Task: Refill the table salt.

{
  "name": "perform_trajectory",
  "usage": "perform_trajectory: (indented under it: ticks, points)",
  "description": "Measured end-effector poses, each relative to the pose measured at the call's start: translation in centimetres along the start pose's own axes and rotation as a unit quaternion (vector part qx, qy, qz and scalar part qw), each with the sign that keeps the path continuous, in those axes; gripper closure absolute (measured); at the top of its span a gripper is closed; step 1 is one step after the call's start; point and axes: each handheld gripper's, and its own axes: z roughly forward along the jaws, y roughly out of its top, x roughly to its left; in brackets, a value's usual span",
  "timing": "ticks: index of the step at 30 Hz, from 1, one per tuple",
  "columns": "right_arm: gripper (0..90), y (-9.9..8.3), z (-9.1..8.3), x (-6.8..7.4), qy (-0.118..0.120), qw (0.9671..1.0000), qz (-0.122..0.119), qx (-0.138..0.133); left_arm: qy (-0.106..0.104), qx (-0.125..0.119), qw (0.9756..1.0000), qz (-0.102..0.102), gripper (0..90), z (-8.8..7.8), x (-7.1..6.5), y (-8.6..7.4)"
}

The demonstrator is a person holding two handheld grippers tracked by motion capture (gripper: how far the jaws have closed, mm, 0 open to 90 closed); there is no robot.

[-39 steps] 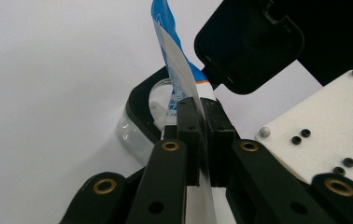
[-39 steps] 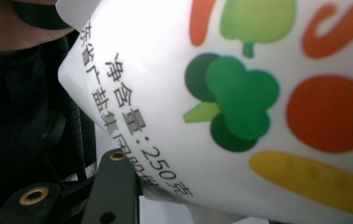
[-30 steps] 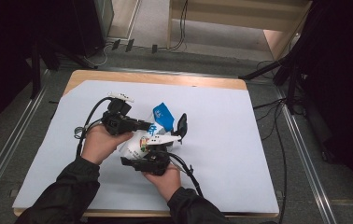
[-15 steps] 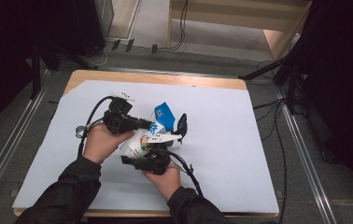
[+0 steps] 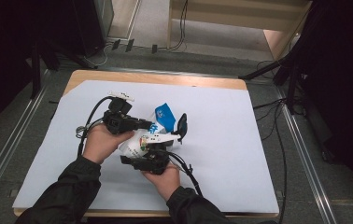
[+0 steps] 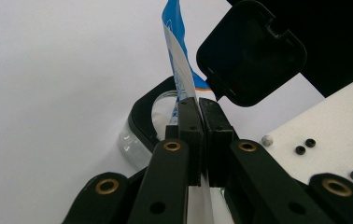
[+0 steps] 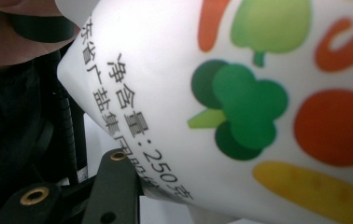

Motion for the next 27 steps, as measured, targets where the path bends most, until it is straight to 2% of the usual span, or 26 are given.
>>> perform_trajectory:
  ticks: [12,15,20,27]
  points:
    - [61.1,0.16,0.10,0.14,0.003,1.0000,0.001,0.002,-0.004,0.009,0.9999,-0.008,89.2,-0.20,0.20,0.23]
    - [61.2,0.18,0.10,0.15,0.004,1.0000,0.001,0.002,-0.009,0.007,0.9998,-0.017,89.2,-0.24,0.40,0.25]
    - [61.2,0.19,0.05,0.13,0.005,1.0000,0.002,0.001,0.001,0.009,0.9999,-0.008,89.5,-0.22,0.17,0.29]
    - [61.4,0.16,-0.04,0.14,0.007,1.0000,0.004,-0.002,0.003,0.005,1.0000,-0.005,89.5,-0.23,0.03,0.27]
